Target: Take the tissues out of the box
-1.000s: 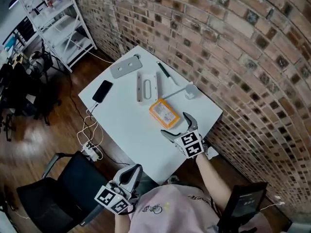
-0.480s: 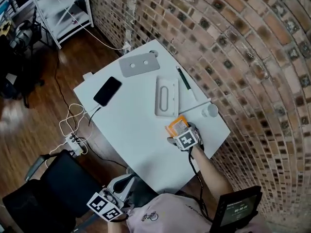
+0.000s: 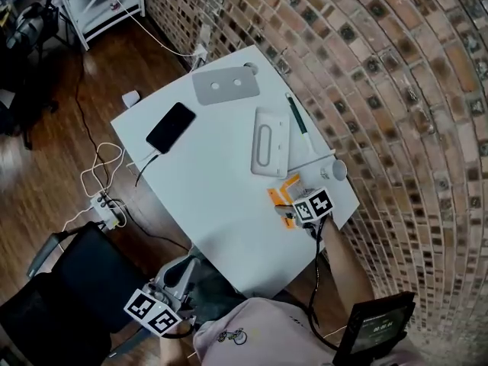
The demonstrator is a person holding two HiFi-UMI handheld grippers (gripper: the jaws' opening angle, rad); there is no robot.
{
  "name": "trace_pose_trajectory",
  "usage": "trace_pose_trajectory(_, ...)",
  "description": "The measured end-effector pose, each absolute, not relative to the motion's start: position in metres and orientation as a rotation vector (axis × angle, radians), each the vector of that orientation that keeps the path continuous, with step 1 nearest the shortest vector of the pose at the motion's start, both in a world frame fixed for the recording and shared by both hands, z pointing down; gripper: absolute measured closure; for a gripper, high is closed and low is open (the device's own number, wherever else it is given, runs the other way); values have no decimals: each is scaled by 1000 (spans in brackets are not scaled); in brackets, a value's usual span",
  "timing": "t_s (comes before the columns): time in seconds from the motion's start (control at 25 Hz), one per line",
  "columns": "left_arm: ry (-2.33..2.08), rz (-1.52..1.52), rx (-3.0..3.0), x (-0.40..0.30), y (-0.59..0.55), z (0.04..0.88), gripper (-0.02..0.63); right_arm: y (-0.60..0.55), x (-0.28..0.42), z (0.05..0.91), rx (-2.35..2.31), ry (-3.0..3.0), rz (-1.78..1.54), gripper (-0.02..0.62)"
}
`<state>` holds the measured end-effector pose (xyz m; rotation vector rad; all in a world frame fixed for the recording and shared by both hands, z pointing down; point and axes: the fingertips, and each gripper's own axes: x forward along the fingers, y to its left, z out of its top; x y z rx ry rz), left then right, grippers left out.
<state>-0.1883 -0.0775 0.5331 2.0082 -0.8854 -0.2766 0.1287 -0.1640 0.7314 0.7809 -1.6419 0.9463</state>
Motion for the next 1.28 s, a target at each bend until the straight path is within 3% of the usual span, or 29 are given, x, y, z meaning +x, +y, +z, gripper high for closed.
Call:
trace_pose_trajectory(0.36, -1031, -106, 2146, -136, -69, 497, 601, -123, 60, 648, 776, -2051, 920, 225)
trace_pose_trajectory(0.64, -1468, 46, 2304, -86, -50, 434, 581, -88, 38, 530, 911, -2448, 746, 224)
trace_pose_trajectory(0.8, -1632, 84, 2352, -60, -27, 398, 452, -57, 27, 458, 993, -2659, 578, 224)
trace_pose_trajectory(1.0, -1707, -11, 2404, -45, -7, 365, 449, -37, 38, 373, 1196, -2954, 317, 219)
trace_pose_trajectory(1.28, -1770, -167, 2507, -60, -15, 318, 453, -6, 54, 251, 1550, -3131, -370, 215)
